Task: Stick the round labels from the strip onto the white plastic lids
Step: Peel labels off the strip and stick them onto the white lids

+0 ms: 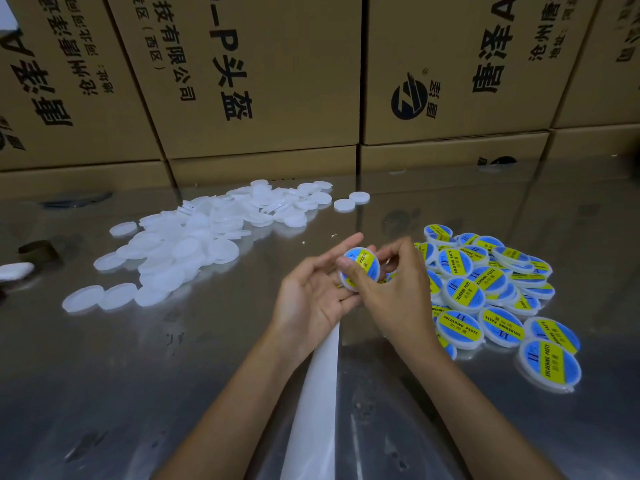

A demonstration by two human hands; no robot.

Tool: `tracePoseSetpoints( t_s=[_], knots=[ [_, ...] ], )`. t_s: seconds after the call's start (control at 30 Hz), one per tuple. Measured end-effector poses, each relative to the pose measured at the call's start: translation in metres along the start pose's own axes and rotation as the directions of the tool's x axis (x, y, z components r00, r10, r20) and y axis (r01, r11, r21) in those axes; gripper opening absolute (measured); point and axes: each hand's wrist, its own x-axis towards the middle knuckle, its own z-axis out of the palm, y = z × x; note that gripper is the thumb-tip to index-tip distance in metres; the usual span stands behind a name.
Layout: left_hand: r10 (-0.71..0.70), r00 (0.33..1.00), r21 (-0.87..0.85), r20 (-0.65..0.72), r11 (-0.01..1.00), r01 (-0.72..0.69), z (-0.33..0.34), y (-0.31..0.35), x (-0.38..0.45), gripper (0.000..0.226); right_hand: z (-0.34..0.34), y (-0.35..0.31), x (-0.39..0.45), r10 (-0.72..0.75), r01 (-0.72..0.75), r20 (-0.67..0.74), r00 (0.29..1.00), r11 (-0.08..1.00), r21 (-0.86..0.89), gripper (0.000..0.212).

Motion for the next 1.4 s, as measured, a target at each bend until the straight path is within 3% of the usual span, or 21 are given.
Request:
tracePoseSetpoints(
  t_s=[0.3, 0.43, 0.57, 0.77, 0.93, 1.0, 1.07, 1.13, 1.4],
  knots=[
    [-0.034, 0.999, 0.036, -0.041, 0.999, 0.036, -0.003, 0.001, 0.001, 0.050, -0.001, 0.007, 0.003, -0.023, 0.025, -0.048, 0.999, 0.998, 0.053, 0.035],
    [0.001, 0.998, -0.024, -0.062, 1.000, -0.002, -0.005, 0.005, 0.001, 0.050, 0.000, 0.005, 0.001, -0.028, 0.025, 0.037, 0.999, 0.996, 0.091, 0.030],
    [0.016, 0.998, -0.041, -0.064, 0.999, -0.018, -0.006, 0.006, 0.002, 0.052, 0.003, 0.000, -0.002, -0.024, 0.022, 0.134, 0.991, 1.000, 0.019, 0.051],
    [0.038, 0.997, 0.052, -0.061, 0.998, -0.035, -0.005, 0.008, -0.002, 0.048, 0.000, 0.007, 0.004, -0.086, 0.072, 0.116, 0.989, 0.990, 0.117, 0.021],
    [0.034, 0.997, 0.041, -0.070, 0.999, -0.031, -0.004, 0.009, -0.002, 0.047, -0.005, 0.007, 0.005, -0.105, 0.086, 0.126, 0.986, 0.985, 0.146, 0.017],
    [0.044, 0.996, 0.044, -0.071, 0.998, -0.041, -0.005, 0.009, -0.003, 0.046, -0.005, 0.005, 0.003, -0.081, 0.056, 0.172, 0.982, 0.988, 0.143, 0.024],
    [0.057, 0.995, 0.065, -0.078, 0.997, -0.052, -0.006, 0.010, -0.003, 0.042, -0.005, 0.002, -0.001, -0.047, 0.021, 0.244, 0.969, 0.994, 0.108, 0.045],
    [0.067, 0.994, 0.073, -0.083, 0.995, -0.061, -0.007, 0.010, -0.002, 0.041, -0.004, 0.000, -0.001, -0.048, 0.015, 0.282, 0.958, 0.993, 0.119, 0.050],
    [0.069, 0.995, 0.149, -0.075, 0.987, -0.057, -0.007, 0.009, -0.001, 0.043, -0.007, 0.002, 0.004, -0.062, 0.036, 0.170, 0.983, 0.988, 0.153, 0.011]
  ],
)
